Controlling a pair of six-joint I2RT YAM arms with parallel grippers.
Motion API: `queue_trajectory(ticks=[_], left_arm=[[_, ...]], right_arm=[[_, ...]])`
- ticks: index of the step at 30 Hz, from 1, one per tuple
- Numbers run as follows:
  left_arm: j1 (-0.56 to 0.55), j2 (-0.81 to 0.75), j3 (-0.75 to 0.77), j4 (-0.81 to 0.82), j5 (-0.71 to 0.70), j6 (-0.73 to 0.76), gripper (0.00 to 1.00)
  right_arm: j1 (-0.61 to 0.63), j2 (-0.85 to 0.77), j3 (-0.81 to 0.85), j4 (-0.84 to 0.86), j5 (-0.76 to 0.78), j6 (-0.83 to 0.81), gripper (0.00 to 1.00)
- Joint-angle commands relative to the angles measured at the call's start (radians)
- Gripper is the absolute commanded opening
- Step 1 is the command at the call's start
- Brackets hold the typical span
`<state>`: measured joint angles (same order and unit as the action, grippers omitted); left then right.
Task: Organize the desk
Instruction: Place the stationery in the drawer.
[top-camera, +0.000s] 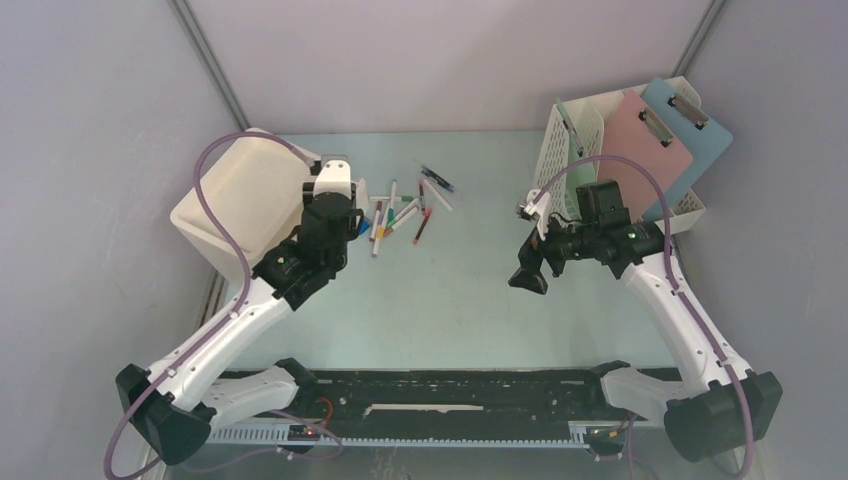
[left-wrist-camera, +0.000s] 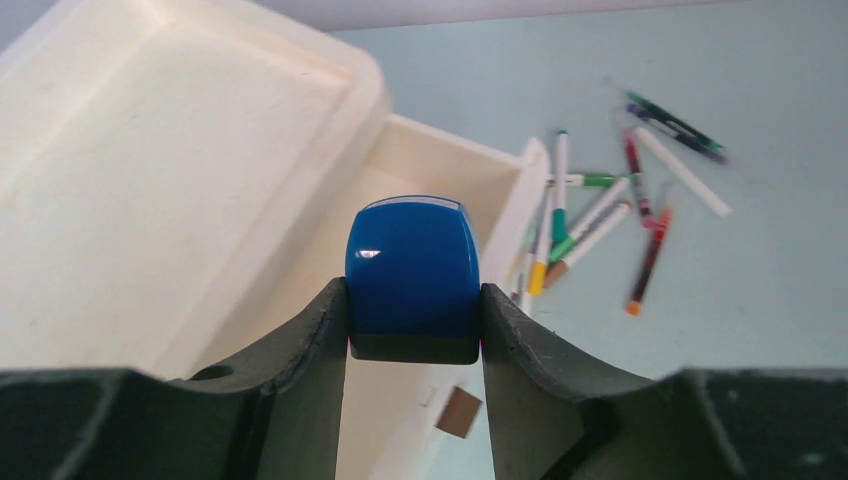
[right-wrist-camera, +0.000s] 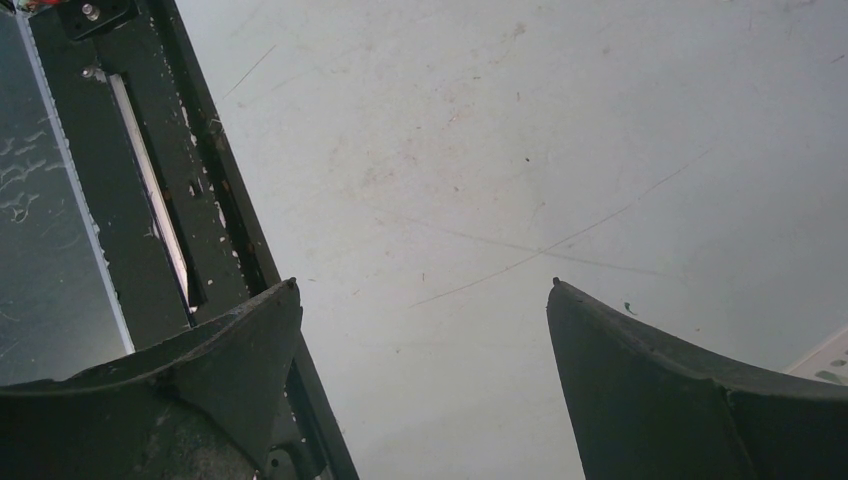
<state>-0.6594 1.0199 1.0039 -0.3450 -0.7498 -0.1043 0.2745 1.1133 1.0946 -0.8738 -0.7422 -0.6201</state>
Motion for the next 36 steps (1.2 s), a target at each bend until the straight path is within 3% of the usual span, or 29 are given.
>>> queue_trajectory(ticks=[1, 4, 9, 17, 20, 36], left_arm=[[0.031, -0.015, -0.002, -0.009, -0.107, -0.003, 0.00], [0.048, -0.001, 0.000, -0.013, -0.106, -0.017, 0.01], [0.063, 0.030, 0.008, -0.028, -0.136, -0.032, 0.17], [0.067, 0.060, 0.021, -0.050, -0.166, -0.057, 0.36], [0.067, 0.057, 0.023, -0.055, -0.159, -0.061, 0.39], [0.067, -0.009, 0.052, -0.146, 0.022, -0.110, 0.74]], right_arm=[[-0.001, 0.001, 0.010, 0.001, -0.020, -0.013, 1.00], [-0.003, 0.002, 0.011, 0.000, -0.022, -0.015, 1.00], [-0.004, 0.000, 0.010, 0.000, -0.024, -0.015, 1.00], [-0.005, 0.000, 0.011, -0.001, -0.028, -0.017, 1.00], [-0.005, 0.000, 0.010, -0.002, -0.028, -0.017, 1.00], [-0.018, 0.010, 0.011, -0.013, -0.084, -0.026, 1.00]])
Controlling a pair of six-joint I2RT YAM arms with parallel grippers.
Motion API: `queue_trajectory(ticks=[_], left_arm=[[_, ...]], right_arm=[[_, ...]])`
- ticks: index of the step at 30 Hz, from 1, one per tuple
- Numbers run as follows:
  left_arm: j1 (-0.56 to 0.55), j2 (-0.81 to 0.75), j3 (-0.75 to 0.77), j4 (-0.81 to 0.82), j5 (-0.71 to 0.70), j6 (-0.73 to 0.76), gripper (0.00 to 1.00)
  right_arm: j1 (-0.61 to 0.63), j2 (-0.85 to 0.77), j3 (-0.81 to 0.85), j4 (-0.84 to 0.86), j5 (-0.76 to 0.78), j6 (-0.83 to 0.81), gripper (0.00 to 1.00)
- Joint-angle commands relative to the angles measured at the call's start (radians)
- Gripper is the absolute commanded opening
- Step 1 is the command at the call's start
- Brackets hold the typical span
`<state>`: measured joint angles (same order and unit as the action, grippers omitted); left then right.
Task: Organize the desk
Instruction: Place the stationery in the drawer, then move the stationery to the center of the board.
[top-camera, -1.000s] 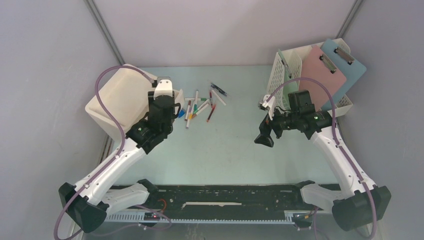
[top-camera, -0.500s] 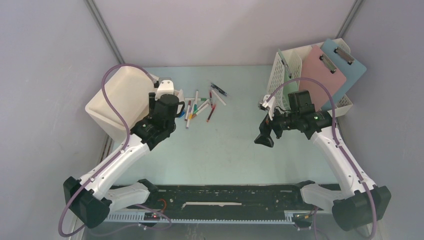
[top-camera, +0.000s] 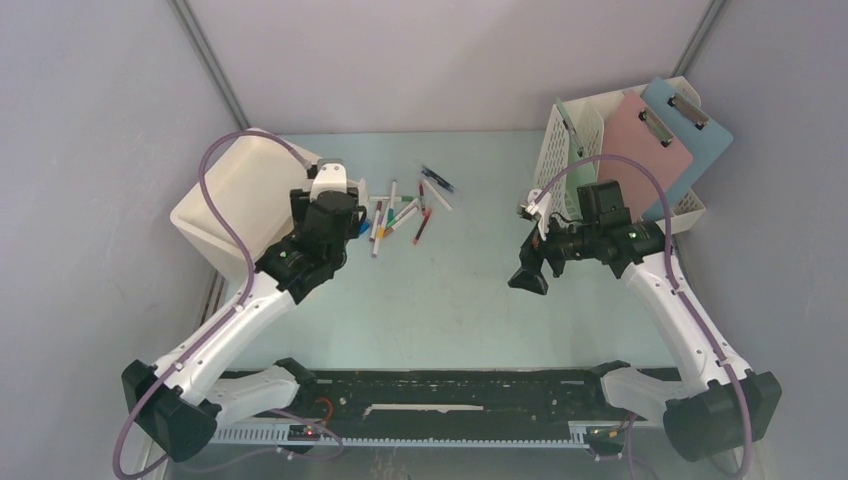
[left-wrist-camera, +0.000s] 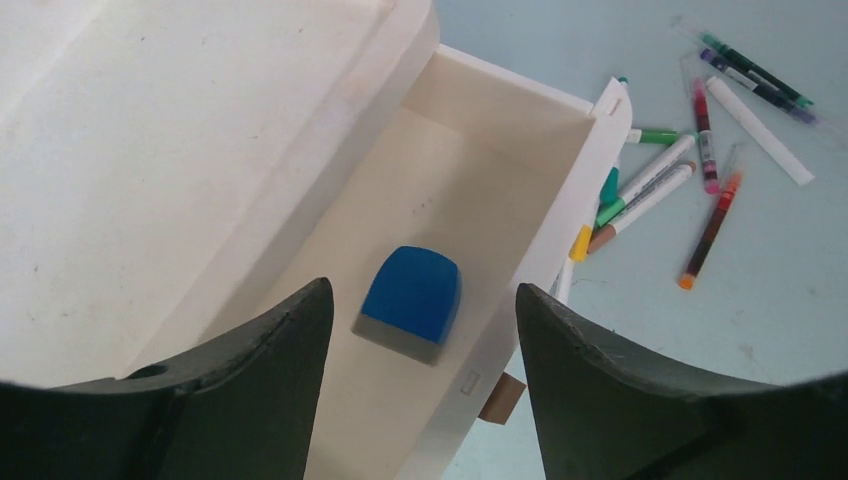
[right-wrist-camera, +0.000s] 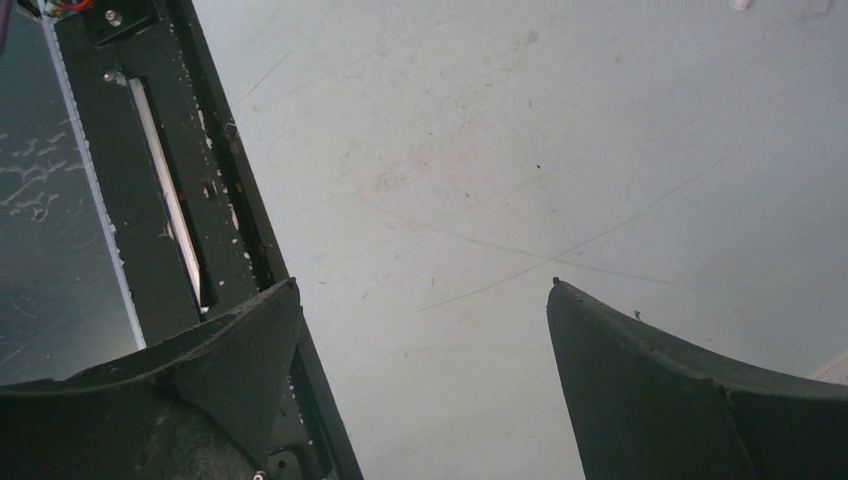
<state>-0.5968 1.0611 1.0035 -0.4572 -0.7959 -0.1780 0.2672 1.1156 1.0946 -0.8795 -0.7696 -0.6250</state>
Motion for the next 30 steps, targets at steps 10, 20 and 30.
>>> queue_trajectory(ticks=[10, 20, 30], left_arm=[[0.007, -0.215, 0.103, -0.093, 0.357, -0.036, 1.00], [0.034, -0.445, -0.073, 0.040, 0.527, 0.070, 1.00], [0.083, -0.579, -0.212, 0.190, 0.640, 0.139, 1.00]], right_arm=[[-0.037, 0.045, 0.011, -0.012, -0.150, -0.062, 1.00], [0.041, 0.104, 0.012, 0.141, -0.087, -0.163, 1.00], [0.090, 0.332, 0.098, 0.485, -0.158, 0.052, 1.00]])
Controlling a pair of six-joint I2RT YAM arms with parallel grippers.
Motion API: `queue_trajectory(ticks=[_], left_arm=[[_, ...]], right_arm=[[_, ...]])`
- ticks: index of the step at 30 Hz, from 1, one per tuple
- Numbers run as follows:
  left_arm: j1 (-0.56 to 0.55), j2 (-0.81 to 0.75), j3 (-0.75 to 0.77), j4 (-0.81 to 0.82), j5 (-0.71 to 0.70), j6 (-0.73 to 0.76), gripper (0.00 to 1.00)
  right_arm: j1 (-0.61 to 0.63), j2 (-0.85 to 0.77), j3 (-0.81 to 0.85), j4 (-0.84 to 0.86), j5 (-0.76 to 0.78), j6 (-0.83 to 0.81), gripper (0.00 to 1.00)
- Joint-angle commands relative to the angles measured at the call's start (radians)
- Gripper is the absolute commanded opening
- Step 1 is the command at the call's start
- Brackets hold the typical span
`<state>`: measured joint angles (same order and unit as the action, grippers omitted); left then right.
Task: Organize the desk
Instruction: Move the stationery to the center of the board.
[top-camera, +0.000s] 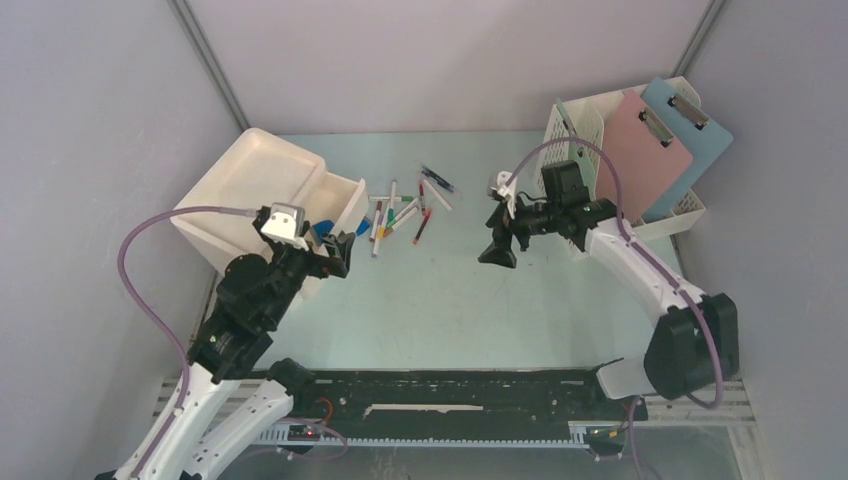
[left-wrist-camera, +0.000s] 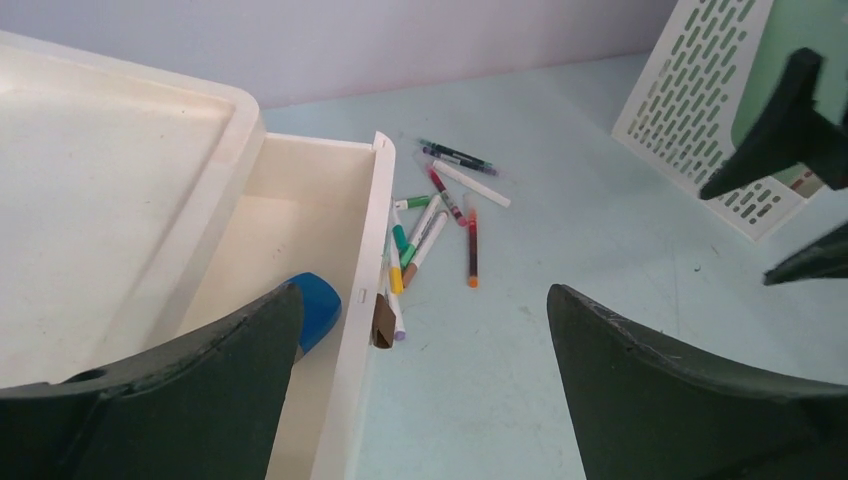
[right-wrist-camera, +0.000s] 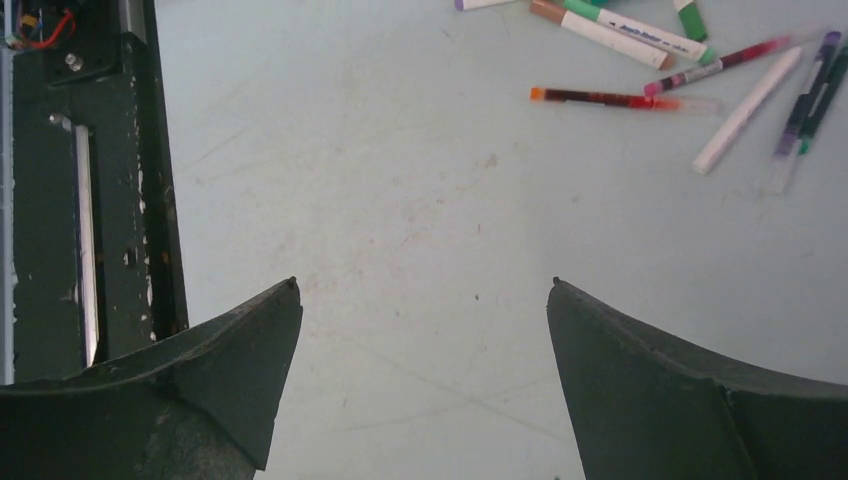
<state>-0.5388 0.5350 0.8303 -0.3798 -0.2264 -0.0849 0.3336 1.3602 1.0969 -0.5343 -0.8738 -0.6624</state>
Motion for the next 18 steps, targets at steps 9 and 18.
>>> queue_trajectory(ticks=[9, 18], left_arm=[[0.092, -0.069, -0.073, 0.134, 0.121, 0.021, 1.00], [0.123, -0.073, -0.081, 0.140, 0.129, 0.013, 1.00]], right_arm=[[0.077, 0.410, 0.486, -0.055, -0.021, 0.155, 1.00], [0.095, 0.584, 0.720, -0.150, -0.002, 0.180, 1.00]])
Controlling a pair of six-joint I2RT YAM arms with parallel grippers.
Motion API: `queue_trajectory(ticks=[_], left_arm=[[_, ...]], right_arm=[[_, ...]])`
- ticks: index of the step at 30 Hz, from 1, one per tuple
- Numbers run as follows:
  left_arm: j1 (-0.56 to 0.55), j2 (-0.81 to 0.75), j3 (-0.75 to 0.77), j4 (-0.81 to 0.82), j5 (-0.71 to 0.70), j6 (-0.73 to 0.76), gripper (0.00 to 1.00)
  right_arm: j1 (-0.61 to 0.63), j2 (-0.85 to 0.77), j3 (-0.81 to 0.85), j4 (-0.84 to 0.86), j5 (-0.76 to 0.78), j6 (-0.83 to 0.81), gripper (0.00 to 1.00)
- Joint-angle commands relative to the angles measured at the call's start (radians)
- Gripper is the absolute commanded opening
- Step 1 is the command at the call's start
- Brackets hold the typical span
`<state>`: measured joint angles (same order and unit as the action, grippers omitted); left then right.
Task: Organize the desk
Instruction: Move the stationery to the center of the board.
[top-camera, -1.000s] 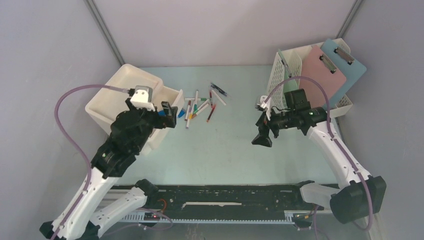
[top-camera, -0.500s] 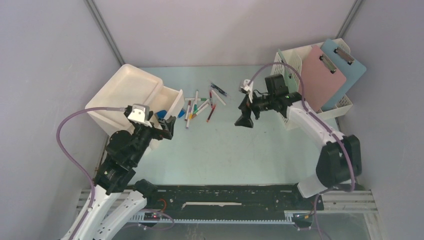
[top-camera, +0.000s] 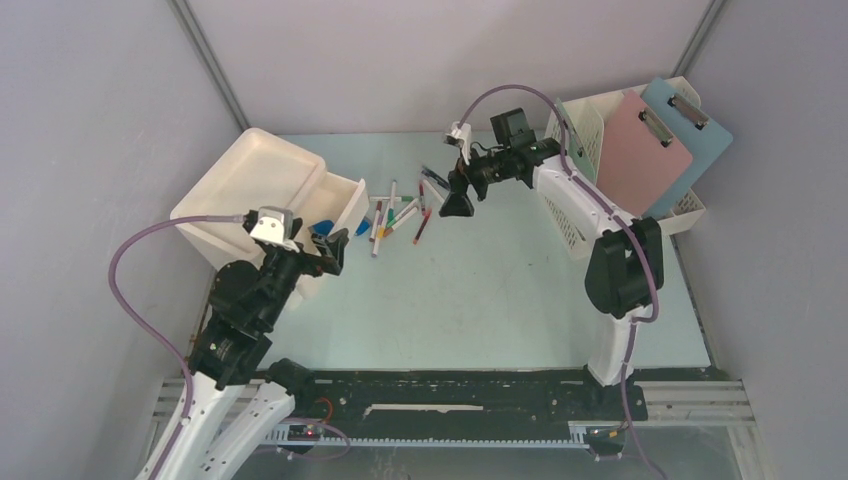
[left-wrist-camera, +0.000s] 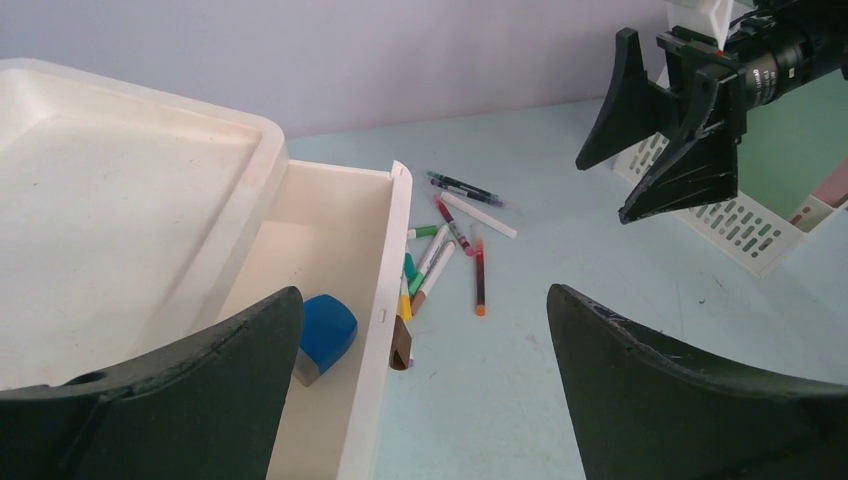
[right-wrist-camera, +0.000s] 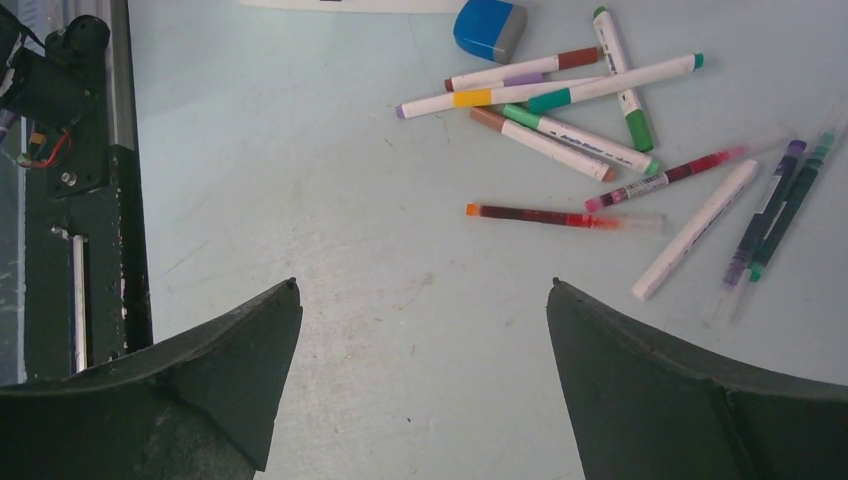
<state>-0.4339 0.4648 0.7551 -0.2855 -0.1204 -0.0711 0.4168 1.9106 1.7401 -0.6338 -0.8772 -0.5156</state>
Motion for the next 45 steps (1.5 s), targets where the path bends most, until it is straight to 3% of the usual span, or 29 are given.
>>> queue_trajectory(ticks=[1, 11, 20, 23, 27, 30, 37, 45], left_arm=[[0.021, -0.003, -0.008, 0.046, 0.024, -0.001, 1.00], [0.046, -0.002, -0.013, 0.052, 0.033, -0.005, 1.00], [0.055, -0.014, -0.020, 0.058, 0.028, -0.003, 1.00], [0.058, -0.016, -0.021, 0.058, 0.025, -0.001, 1.00], [0.063, -0.017, -0.022, 0.060, 0.025, -0.001, 1.00], [0.070, -0.015, -0.023, 0.062, 0.022, 0.000, 1.00], [0.092, -0.009, -0.024, 0.062, 0.025, 0.001, 1.00], [0.122, 0.003, -0.025, 0.063, 0.040, -0.003, 1.00]], right_arm=[[0.014, 0.048, 0.092, -0.051, 0.002, 0.039, 1.00], [0.068, 0.210, 0.308, -0.104, 0.100, 0.114, 0.99], [0.140, 0.392, 0.503, -0.044, 0.112, 0.346, 0.87], [0.151, 0.460, 0.552, 0.021, 0.117, 0.481, 0.73], [0.161, 0.532, 0.603, 0.122, 0.127, 0.641, 0.42], [0.165, 0.601, 0.661, 0.194, 0.105, 0.791, 0.25], [0.202, 0.713, 0.687, 0.400, 0.155, 1.171, 0.21], [0.270, 0.819, 0.830, 0.376, 0.426, 1.257, 0.08]])
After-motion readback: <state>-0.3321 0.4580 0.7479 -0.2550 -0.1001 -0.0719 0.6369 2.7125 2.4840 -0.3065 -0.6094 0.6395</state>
